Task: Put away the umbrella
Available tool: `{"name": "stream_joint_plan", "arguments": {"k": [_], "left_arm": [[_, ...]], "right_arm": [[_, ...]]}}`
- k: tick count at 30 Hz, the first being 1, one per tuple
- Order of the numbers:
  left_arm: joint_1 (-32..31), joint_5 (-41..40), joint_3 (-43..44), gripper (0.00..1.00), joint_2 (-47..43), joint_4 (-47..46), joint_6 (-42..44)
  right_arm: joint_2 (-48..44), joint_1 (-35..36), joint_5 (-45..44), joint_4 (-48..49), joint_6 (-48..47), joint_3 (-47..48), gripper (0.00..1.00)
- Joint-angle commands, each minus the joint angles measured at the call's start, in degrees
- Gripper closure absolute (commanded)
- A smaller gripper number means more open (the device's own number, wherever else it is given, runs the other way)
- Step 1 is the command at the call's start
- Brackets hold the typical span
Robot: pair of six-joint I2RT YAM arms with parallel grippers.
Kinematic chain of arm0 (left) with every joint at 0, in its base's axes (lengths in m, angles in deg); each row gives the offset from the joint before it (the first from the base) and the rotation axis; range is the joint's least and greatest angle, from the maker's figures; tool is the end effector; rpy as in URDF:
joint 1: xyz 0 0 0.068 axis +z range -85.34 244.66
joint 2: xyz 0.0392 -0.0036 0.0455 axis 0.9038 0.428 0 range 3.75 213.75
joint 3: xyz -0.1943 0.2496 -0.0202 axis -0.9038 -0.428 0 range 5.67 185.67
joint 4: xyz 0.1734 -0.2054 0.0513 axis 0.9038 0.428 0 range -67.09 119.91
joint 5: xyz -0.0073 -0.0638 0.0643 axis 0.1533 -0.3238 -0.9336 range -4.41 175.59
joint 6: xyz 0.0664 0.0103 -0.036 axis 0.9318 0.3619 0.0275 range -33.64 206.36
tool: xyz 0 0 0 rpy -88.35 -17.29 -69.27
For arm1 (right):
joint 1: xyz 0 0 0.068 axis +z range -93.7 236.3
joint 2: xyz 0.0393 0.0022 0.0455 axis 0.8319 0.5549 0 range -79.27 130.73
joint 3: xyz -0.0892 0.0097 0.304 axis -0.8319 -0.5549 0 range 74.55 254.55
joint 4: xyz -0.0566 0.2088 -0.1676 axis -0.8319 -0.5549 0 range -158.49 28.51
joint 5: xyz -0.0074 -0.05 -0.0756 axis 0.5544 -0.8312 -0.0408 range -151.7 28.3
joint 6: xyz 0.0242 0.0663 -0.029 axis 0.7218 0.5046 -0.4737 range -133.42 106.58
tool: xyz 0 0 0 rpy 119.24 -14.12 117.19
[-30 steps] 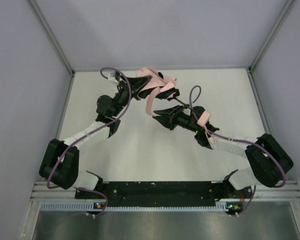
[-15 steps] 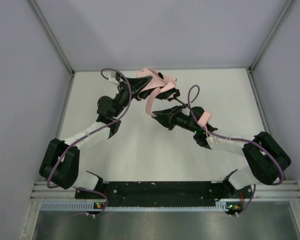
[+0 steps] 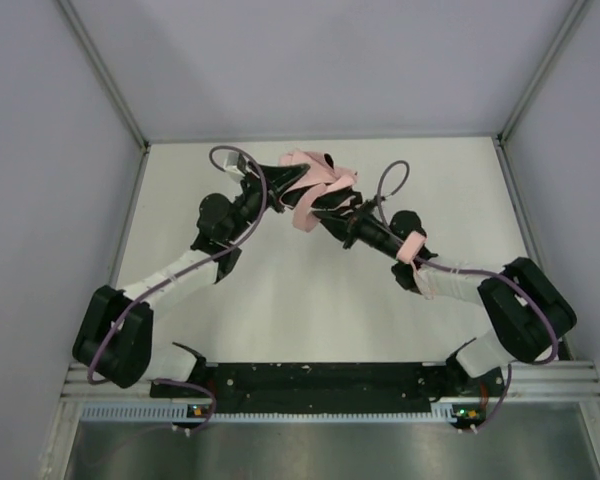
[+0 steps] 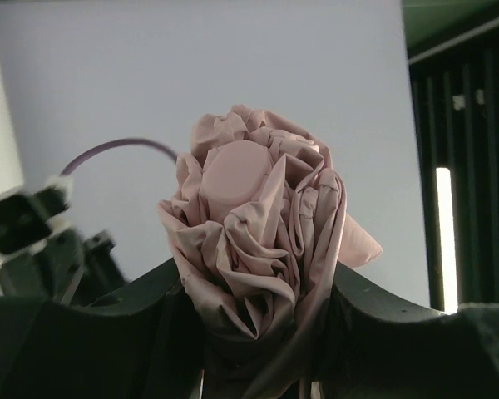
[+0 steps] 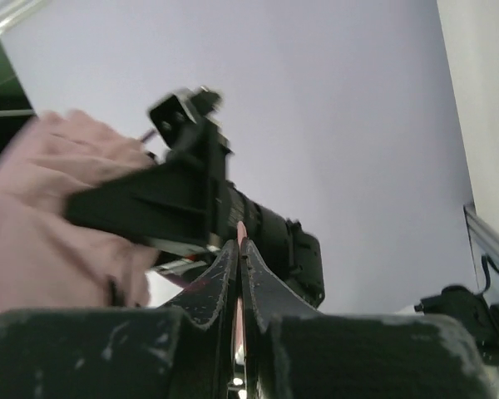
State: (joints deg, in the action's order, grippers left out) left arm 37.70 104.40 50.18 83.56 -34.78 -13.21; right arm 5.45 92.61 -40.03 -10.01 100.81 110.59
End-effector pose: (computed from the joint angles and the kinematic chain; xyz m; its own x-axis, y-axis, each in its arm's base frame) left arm 0.2896 -0.1706 0.3694 -0.7417 -0.6700 0.0326 0.2193 -0.2881 -0.9321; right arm 0.2605 0.2210 0.2739 -0.7891 0.4717 0.3936 0.3121 -0.2440 0.9182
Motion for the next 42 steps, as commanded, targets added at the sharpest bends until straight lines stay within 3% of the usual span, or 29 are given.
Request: {"name": "stream_joint_plan", "arguments": {"k": [1,3,5,10,15,20,23,30,35,38,40,42], "left_arm": [[-0.90,0.80,1.28,1.00,-11.75,22.10,5.41],[-0.90,-1.13,-0.03,1.00,-15.20,30.24,8.68],[-0.90,-0.53,-2.75,1.00,-15.91,31.50,7.65],[-0.90,3.68,-7.77,1.00,-15.13,32.72,7.11],[-0.81,6.15,-7.07,1.00,-13.46,42.81,13.42],[-0.73,1.15,-8.91,1.00,-12.66,53.62,17.56],[-0.64,-0.34,-11.72,1.00,-11.08,55.14,17.22],[-0.55,-7.46,-14.89,1.00,-8.27,55.15,16.25],[-0.55,-8.52,-13.14,1.00,-1.60,53.57,13.87],[-0.55,-6.95,-13.74,1.00,1.13,44.81,15.45],[-0.64,-4.14,-15.24,1.00,0.88,37.77,16.42],[-0.11,-0.20,-16.21,1.00,-0.35,30.14,16.78]], "right_arm": [[1.93,-7.56,1.18,13.02,-5.23,-0.87,1.00],[3.68,-10.37,4.06,16.09,-7.88,0.17,1.00],[7.36,-11.88,5.22,25.02,-6.93,1.06,1.00],[15.72,-12.32,10.49,33.05,-5.78,6.41,1.00],[16.52,-13.64,14.19,34.20,-9.38,6.43,1.00],[15.12,-14.87,14.54,35.79,-15.44,1.33,1.00],[16.60,-14.69,13.13,40.61,-15.98,-0.87,1.00],[15.20,-13.91,15.94,40.63,-18.08,-0.52,1.00],[16.78,-10.92,17.79,40.54,-19.22,-2.19,1.00],[17.05,-11.52,18.84,40.28,-21.41,-4.65,1.00],[12.94,-13.63,19.28,32.68,-22.56,-7.72,1.00],[6.19,-14.69,21.65,17.16,-29.28,-8.43,1.00]]}}
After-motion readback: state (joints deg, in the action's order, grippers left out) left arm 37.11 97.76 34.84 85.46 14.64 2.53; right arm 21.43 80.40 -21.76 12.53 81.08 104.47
